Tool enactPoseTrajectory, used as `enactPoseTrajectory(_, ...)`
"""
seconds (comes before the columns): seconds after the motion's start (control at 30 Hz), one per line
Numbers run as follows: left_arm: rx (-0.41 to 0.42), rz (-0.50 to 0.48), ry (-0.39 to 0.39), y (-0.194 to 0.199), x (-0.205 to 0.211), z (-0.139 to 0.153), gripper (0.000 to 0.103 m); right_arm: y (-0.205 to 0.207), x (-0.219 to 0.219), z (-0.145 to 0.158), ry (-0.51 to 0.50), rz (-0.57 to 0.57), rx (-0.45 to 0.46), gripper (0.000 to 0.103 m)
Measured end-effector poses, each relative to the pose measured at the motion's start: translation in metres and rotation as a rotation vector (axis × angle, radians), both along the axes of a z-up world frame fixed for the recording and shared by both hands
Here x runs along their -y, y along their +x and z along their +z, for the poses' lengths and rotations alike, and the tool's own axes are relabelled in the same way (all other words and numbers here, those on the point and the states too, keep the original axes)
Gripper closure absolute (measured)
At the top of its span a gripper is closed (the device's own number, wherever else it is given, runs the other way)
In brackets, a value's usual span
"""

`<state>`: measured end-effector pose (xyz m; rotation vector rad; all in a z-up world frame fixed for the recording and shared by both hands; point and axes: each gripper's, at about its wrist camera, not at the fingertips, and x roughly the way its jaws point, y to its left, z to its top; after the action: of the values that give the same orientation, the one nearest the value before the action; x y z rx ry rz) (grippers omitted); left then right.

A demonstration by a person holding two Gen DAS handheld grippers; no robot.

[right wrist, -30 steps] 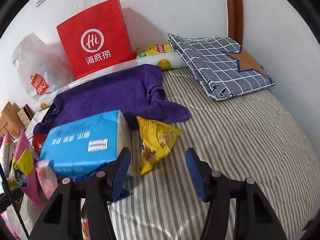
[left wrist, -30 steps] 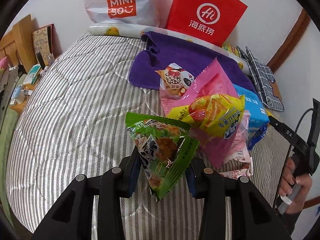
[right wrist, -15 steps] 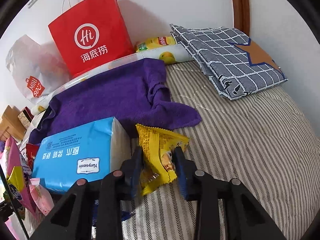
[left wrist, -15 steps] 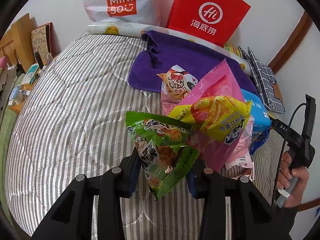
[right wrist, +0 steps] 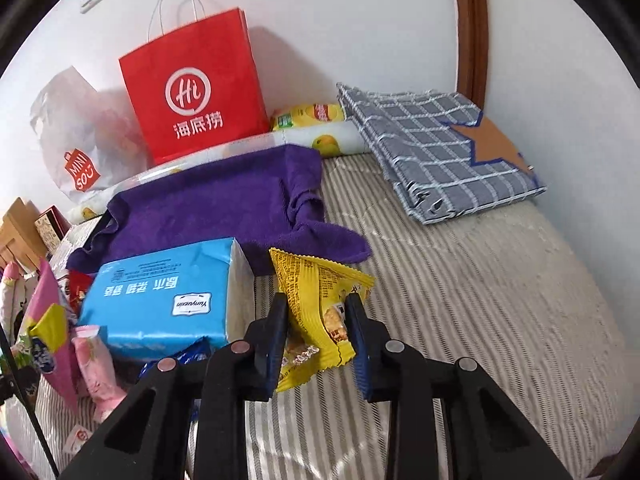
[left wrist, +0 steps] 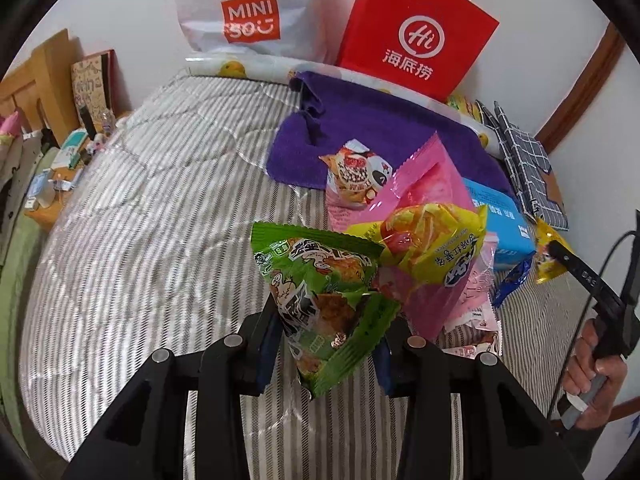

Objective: Organize snacks
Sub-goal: 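Carry the green bag and yellow packet with both tools over the purple towel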

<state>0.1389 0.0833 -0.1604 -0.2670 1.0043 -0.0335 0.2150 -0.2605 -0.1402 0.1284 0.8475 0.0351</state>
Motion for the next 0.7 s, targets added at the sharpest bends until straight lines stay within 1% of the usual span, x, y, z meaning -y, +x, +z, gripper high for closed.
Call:
enactPoseTrajectory(0.2,0.023,0.002,-0.013,-0.011,0.004,0.016,0.064,-0.024,0.004,0.012,-0.003,0.003,0.006,0.076)
enactPoseTrajectory(0.4,0.055,-0.040,-0.032,-0.019,0.022,0.034,0.064,-0.047,-0.002,0.022,-0.011,0.033,0.015,0.076)
enactPoseTrajectory(0.57,0.082,-0.071,-0.035,-0.017,0.040,0.050,0.064,-0.057,-0.007,0.042,-0.032,0.062,0.052,0.076)
enactPoseTrajectory(0.63,0.097,-0.076,-0.007,-0.014,0.050,0.058,0.064,-0.060,-0.009,0.052,-0.033,0.071,0.071,0.076)
enactPoseTrajectory(0.7,0.108,-0.095,0.001,-0.009,0.059,0.065,0.064,-0.061,-0.012,0.060,-0.037,0.083,0.086,0.076)
